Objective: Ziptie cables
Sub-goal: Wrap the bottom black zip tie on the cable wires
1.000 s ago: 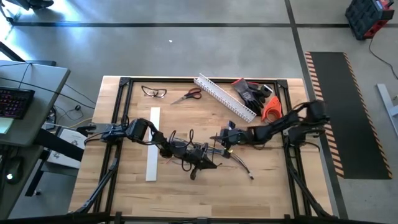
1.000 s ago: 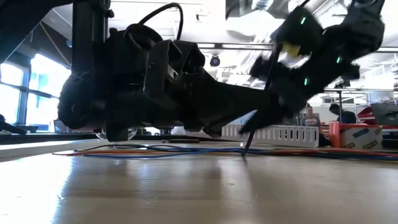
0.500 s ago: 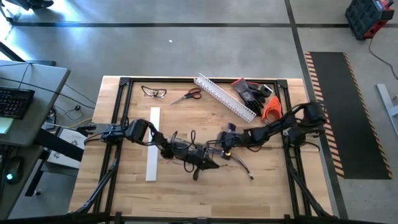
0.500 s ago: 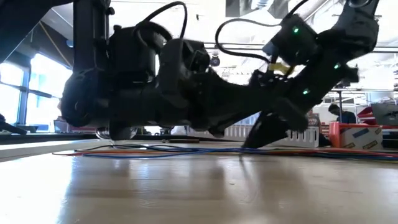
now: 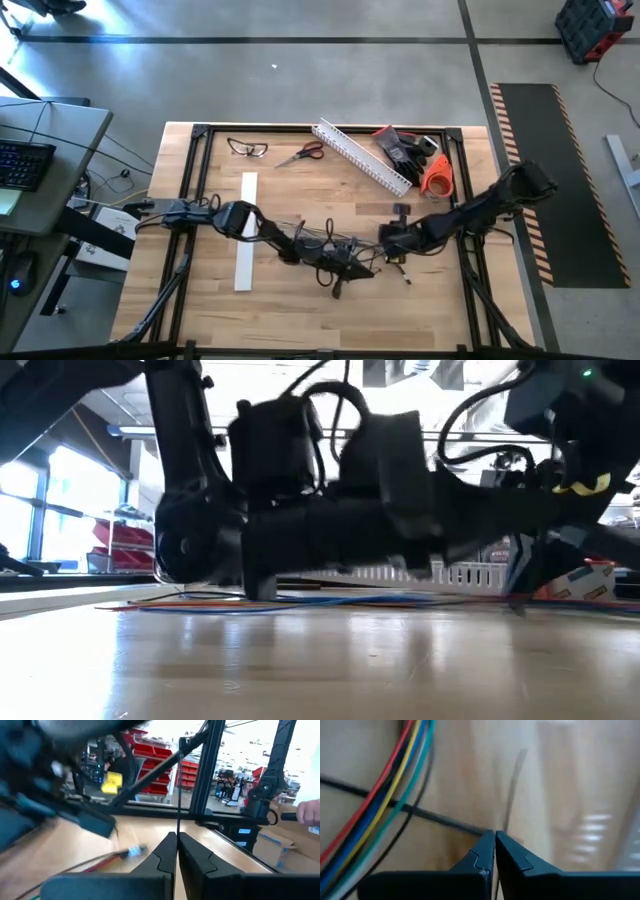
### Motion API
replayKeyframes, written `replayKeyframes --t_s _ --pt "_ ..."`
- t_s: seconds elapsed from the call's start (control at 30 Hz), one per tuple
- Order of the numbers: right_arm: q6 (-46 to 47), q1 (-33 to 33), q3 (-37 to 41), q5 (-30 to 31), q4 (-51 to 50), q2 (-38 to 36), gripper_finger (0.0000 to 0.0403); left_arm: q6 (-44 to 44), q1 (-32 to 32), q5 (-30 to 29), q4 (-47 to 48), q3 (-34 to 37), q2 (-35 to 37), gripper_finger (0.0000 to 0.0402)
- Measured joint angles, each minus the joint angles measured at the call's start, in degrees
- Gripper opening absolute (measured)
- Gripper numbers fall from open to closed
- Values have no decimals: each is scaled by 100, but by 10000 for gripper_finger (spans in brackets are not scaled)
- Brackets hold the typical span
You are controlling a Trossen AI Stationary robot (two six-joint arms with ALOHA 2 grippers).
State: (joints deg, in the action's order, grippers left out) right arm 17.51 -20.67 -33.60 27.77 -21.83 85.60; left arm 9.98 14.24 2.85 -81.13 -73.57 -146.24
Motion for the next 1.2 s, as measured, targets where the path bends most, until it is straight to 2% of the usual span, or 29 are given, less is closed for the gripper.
replayKeyframes --t_s 0.13,0.27,0.33,0.43,0.5,0.6,0.73,0.8,0.9,1.0,1.1,1.2 --pt "-506 -254 189 988 588 -11 0 244 -32 -75 -43 -255 -205 0" --pt "-1320 -296 726 1229 2189 -2 0 293 -50 -218 18 -262 -210 0" --pt "-1628 -297 977 1558 2882 -3 0 293 -52 -236 30 -262 -210 0" --pt "-1734 -339 1064 2187 3030 -215 0 292 -52 -373 181 -267 -210 0" --pt "-1581 -407 1037 2348 2734 -474 0 293 -54 -464 208 -268 -210 0" --pt "-881 -606 931 2272 1827 -1016 0 291 -55 -476 246 -267 -210 0" --pt "727 -992 775 1301 327 -1766 19 237 -57 -480 353 -268 -210 0" --pt "1434 -1222 753 837 143 -2064 38 179 -59 -485 456 -268 -210 0" --pt "1926 -1581 753 621 556 -2295 71 11 -78 -487 616 -268 -210 0" --pt "1855 -1831 751 684 1414 -2283 95 -129 -105 -482 674 -266 -210 0" --pt "1692 -1926 749 753 2106 -2073 106 -120 -130 -485 714 -262 -210 0" --pt "1533 -1967 749 594 2344 -1832 108 -118 -131 -482 718 -262 -212 0"
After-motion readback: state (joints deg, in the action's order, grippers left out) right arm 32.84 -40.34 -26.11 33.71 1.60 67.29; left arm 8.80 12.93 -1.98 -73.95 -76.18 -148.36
